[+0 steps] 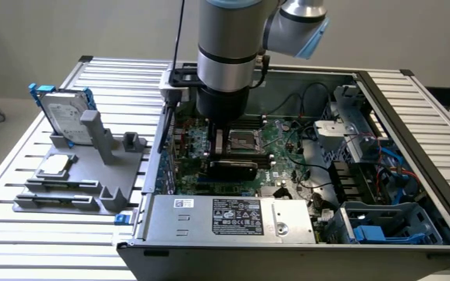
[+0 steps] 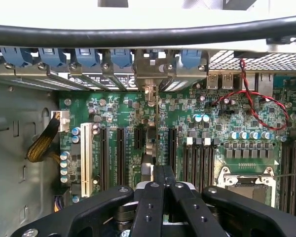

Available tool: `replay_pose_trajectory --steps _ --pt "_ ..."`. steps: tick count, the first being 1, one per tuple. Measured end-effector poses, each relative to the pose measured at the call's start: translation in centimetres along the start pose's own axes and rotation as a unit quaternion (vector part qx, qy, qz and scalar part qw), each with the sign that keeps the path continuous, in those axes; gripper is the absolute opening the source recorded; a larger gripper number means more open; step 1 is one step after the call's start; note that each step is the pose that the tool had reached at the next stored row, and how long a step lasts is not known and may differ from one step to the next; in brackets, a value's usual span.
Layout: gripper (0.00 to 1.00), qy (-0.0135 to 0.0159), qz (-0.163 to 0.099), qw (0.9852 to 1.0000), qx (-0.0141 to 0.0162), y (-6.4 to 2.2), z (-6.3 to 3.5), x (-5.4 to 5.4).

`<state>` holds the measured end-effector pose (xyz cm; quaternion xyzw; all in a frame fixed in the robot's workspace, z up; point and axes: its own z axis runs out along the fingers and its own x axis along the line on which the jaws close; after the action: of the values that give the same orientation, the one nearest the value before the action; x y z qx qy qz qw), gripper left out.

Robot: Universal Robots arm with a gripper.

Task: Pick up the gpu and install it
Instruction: 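Press down on the gpu until it lock into place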

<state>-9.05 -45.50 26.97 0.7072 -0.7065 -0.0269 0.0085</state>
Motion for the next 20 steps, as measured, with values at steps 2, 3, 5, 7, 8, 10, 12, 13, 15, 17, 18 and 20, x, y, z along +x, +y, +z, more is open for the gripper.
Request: replay_pose_trajectory --steps 2,3,5,7,8,10,12,13,15,17,18,20 --pt "0.11 0.0000 0.000 1.0000 0.0000 0.00 0.09 0.0" --pt "0.11 0.0000 0.000 1.0000 0.0000 0.00 0.14 0.0" --pt "0.11 -0.0003 0.000 1.0000 0.0003 -0.02 0.28 0.0" --pt "0.11 0.0000 0.000 1.0000 0.0001 -0.02 0.35 0.0" --pt "0.11 0.0001 0.000 1.0000 0.0000 -0.02 0.39 0.0" --pt "0.11 0.0003 0.000 1.0000 -0.0001 -0.02 0.47 0.0" --pt "0.11 0.0000 0.000 1.0000 -0.0001 -0.02 0.48 0.0" --pt "0.11 -0.0008 0.000 1.0000 0.0003 -0.01 0.39 0.0" --pt "0.11 -0.0010 0.000 1.0000 0.0005 0.04 -0.15 0.0" --pt "0.11 -0.0006 0.000 1.0000 0.0002 0.19 -0.75 0.0" --pt "0.11 -0.0005 0.000 1.0000 0.0000 0.32 -0.99 0.0" --pt "0.11 -0.0004 -0.001 1.0000 -0.0006 0.62 -1.39 0.0"
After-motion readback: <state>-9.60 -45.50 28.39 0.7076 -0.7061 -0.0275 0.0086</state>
